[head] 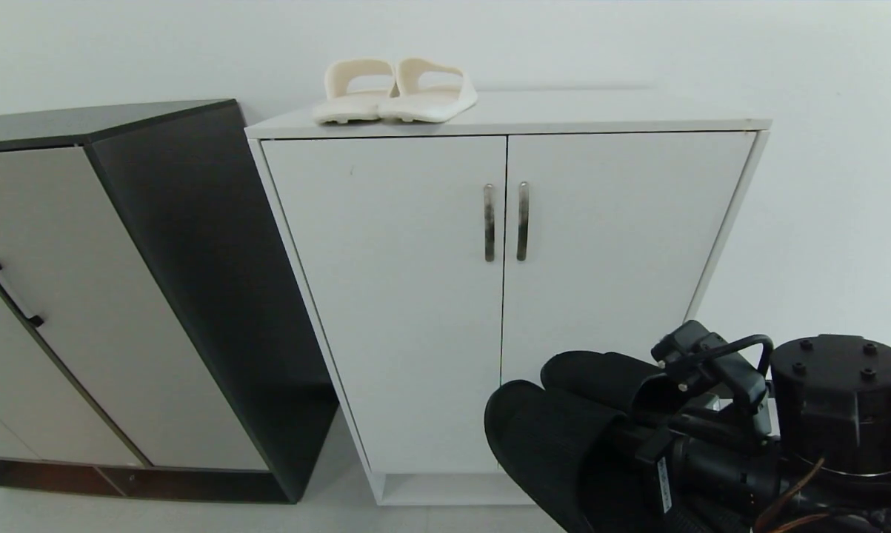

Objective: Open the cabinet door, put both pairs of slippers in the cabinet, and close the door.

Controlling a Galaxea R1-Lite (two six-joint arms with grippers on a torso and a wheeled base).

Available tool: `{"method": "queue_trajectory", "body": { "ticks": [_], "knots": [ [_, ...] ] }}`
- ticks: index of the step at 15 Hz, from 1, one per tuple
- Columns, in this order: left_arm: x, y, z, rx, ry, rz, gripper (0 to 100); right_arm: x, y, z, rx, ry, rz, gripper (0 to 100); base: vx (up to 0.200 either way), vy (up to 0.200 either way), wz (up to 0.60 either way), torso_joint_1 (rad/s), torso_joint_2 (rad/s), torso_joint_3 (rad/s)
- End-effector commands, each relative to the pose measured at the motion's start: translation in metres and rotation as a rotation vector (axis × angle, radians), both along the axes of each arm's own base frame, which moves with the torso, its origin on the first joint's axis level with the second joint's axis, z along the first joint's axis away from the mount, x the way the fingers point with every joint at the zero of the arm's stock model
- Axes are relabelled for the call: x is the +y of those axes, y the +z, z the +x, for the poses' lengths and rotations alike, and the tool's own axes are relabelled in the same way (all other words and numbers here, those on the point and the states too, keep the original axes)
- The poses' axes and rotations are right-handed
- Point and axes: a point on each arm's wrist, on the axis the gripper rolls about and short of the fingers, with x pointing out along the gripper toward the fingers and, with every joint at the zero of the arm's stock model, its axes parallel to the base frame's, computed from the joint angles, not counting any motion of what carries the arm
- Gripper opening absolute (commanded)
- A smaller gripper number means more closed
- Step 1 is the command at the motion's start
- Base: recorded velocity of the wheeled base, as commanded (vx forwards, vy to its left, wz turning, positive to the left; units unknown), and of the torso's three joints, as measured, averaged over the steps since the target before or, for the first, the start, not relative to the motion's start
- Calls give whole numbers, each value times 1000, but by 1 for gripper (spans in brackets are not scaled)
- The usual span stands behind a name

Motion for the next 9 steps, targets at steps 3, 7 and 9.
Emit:
{"method": "queue_trajectory", "body": {
  "ticks": [3, 7, 9],
  "knots": [
    [-2, 84, 22, -3, -132, -121, 100, 2, -9, 1, 22, 6, -29, 0, 0, 0, 0, -15, 300, 282],
    [-20, 140, 96, 129, -474, -152, 100, 2, -9, 2, 19, -2, -32, 0, 0, 0, 0, -1, 40, 34],
    [-41, 143, 140, 116, -597, -157, 100, 2, -7, 1, 9, 0, -30, 0, 0, 0, 0, 0, 0, 0]
  ]
}}
